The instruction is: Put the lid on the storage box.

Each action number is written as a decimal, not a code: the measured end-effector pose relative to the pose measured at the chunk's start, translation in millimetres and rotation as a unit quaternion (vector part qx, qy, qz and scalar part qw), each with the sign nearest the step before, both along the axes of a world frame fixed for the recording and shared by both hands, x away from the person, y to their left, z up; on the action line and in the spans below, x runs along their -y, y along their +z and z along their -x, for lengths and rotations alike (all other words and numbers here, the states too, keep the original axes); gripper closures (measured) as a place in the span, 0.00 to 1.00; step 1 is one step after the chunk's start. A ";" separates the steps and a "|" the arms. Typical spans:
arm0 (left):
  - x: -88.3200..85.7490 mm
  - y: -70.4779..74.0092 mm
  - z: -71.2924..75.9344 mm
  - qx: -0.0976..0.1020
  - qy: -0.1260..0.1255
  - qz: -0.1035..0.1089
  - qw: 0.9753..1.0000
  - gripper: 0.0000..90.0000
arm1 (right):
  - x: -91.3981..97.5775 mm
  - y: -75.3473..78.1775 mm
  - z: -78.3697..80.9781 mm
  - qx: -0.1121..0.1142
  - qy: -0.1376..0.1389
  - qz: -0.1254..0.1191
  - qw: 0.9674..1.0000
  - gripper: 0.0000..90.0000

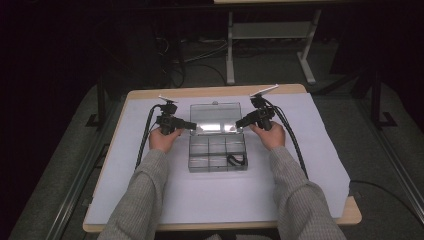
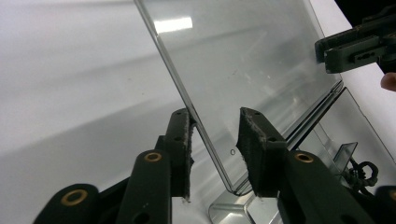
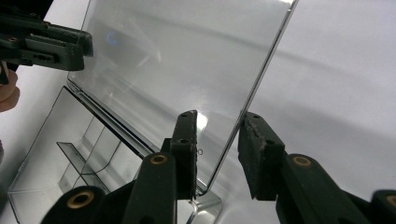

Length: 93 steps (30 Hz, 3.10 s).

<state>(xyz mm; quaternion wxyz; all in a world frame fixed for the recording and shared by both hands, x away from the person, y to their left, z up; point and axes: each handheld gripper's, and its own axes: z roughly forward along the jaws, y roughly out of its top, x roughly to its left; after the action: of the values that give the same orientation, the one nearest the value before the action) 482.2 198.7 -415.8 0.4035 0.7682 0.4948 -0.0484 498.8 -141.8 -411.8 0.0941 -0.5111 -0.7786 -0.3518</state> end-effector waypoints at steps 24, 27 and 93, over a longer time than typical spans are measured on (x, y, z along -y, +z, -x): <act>8.7 13.8 1.1 0.040 0.001 -0.030 0.999 0.82 | 0.6 11.4 7.3 0.024 -0.016 0.016 0.999 0.81; 7.7 15.0 2.0 0.045 -0.005 -0.030 0.999 0.81 | 0.0 12.6 8.3 0.028 -0.015 0.018 0.999 0.81; 2.0 22.4 22.2 0.096 -0.026 -0.009 0.995 0.81 | -1.4 24.4 29.7 0.094 0.003 0.018 0.995 0.81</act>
<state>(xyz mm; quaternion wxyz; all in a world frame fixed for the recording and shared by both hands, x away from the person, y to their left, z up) 460.0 196.7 -393.4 0.4407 0.7855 0.4340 0.0193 469.1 -140.4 -387.4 0.0122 -0.4752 -0.7915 -0.3841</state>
